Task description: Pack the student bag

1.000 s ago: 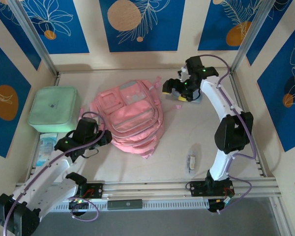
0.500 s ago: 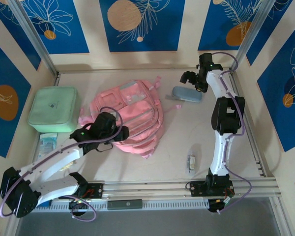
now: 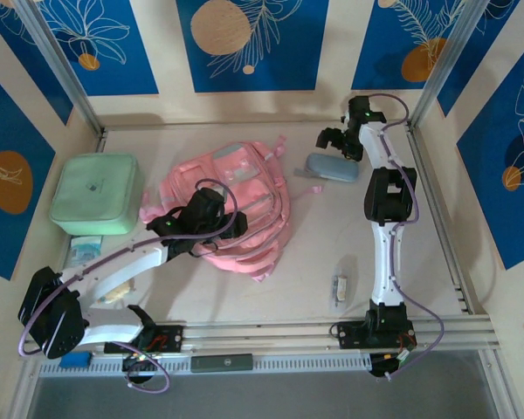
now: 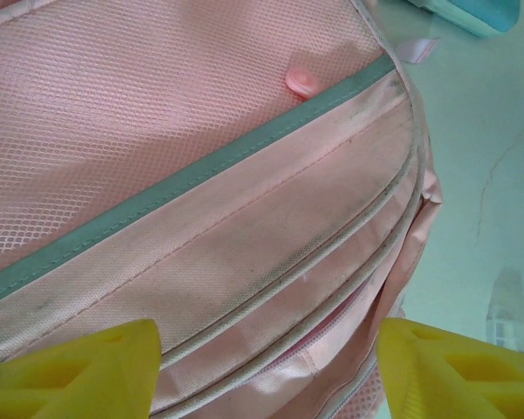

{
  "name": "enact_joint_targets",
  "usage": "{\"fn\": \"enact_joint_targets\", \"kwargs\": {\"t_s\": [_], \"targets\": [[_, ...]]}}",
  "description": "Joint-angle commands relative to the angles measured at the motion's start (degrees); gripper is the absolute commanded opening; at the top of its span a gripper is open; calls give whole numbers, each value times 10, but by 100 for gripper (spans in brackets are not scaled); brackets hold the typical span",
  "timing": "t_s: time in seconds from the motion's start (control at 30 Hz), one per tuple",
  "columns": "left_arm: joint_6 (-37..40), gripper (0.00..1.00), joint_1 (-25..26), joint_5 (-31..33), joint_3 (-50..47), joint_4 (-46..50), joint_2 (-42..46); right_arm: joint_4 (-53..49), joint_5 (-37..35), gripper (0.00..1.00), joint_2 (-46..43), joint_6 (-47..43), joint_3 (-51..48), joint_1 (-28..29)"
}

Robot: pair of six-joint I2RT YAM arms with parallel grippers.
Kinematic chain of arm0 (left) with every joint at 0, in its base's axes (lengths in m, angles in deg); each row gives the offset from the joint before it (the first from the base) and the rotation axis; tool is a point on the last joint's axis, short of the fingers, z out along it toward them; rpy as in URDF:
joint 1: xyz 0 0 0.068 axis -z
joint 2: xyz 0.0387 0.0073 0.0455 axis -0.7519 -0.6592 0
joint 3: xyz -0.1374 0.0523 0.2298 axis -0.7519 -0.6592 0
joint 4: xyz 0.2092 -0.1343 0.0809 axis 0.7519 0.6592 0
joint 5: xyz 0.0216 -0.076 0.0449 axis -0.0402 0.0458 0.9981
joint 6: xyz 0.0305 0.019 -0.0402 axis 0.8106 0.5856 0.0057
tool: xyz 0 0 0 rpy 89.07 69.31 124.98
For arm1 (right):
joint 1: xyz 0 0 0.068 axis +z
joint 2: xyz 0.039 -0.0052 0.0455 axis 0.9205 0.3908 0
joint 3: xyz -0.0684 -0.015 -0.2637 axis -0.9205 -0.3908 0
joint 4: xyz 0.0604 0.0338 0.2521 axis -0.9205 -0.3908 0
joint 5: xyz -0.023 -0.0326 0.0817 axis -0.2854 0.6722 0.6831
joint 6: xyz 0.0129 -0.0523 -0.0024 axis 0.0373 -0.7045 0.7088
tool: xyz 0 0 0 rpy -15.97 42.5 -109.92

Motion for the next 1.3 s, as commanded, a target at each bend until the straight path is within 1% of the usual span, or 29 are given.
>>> {"fn": "enact_joint_targets", "kwargs": {"t_s": [0.0, 0.1, 0.17, 0.3, 0.37, 0.43, 0.57, 0.67, 0.7, 0.83, 0.93, 1.03, 1.17, 1.27], "targets": [[5, 68, 4, 22, 1, -7, 5, -21, -5, 99, -50, 17, -73, 2], [10, 71, 3, 25, -1, -2, 8, 37, -11, 99, -127, 24, -191, 11], [11, 72, 3, 27, -2, 3, 11, 52, -20, 99, -169, 33, -246, 16], [14, 74, 3, 31, -9, 3, 21, 86, -12, 99, -250, 54, -352, 27], [15, 74, 2, 32, -11, 4, 26, 101, -8, 99, -278, 47, -381, 31], [16, 75, 1, 35, -12, 7, 29, 95, -4, 99, -283, 35, -380, 31], [17, 75, 1, 42, -15, 12, 36, 70, -7, 99, -250, 0, -345, 33], [14, 76, 1, 48, -16, 14, 42, 81, -46, 99, -232, -51, -334, 45], [13, 76, 1, 51, -18, 15, 46, 80, -49, 99, -222, -57, -325, 44], [6, 76, 0, 65, -25, 21, 58, 42, 14, 99, -170, -28, -279, 17], [0, 78, -2, 73, -35, 20, 66, 55, 24, 99, -177, -20, -311, 21], [-6, 80, -6, 72, -40, 19, 69, 73, 47, 99, -209, -10, -358, 28], [-5, 83, -8, 70, -41, 23, 70, 85, 52, 99, -267, 9, -424, 40], [-4, 85, -9, 69, -43, 27, 72, 86, 39, 99, -306, 14, -465, 53]]}}
